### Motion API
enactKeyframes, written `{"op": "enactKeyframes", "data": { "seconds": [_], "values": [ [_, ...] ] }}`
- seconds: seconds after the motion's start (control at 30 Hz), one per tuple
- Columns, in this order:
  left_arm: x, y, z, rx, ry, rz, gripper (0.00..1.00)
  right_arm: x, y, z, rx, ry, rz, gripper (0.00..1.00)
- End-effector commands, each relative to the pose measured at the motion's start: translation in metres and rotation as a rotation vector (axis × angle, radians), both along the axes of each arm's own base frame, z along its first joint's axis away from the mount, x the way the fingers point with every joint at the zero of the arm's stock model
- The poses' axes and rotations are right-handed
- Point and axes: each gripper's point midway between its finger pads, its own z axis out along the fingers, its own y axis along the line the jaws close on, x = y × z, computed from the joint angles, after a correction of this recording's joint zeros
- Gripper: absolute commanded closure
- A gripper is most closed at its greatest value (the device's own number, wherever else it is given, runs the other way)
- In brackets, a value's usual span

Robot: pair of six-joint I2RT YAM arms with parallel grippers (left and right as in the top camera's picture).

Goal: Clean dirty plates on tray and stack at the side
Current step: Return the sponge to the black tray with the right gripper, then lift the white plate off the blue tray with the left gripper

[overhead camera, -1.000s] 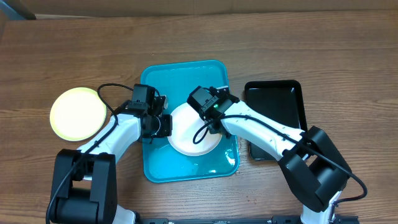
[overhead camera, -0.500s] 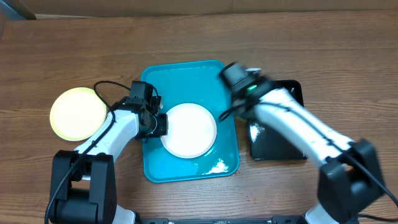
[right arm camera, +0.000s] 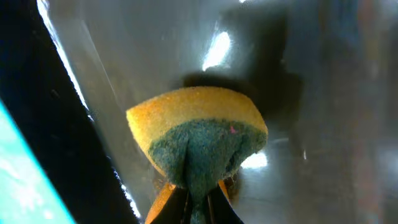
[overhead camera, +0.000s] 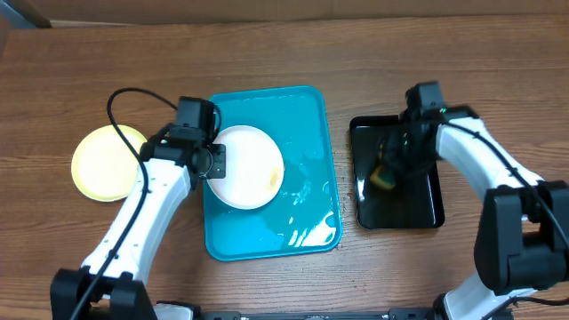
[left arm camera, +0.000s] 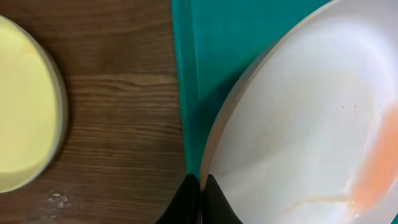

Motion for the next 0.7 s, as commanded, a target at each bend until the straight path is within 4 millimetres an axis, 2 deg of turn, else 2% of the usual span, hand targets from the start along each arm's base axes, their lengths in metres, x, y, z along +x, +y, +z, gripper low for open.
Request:
{"op": "enactKeyframes", "data": {
  "seconds": [0.0,0.17,0.4,0.57,0.67],
  "values": [
    [0.012,0.002,0.045,0.189,-0.131,-0.028,0.96,-0.007,0.014,-0.009,0.055,-0.009,0.055,0.95],
    [0.013,-0.015,0.076,0.377,-0.209,-0.095,0.96,-0.012,0.013,-0.023,0.058,-0.009,0.03,0.94],
    [0.01,-0.047,0.128,0.63,-0.391,-0.153,0.96,-0.014,0.012,-0.025,0.057,-0.009,0.03,0.91],
    [0.0,-0.07,0.152,0.779,-0.476,-0.225,0.96,-0.012,0.013,-0.024,0.059,-0.018,0.03,0.91],
    [-0.006,-0.077,0.166,0.848,-0.527,-0.223,0.96,-0.011,0.013,-0.024,0.059,-0.022,0.03,0.9]
  ]
}}
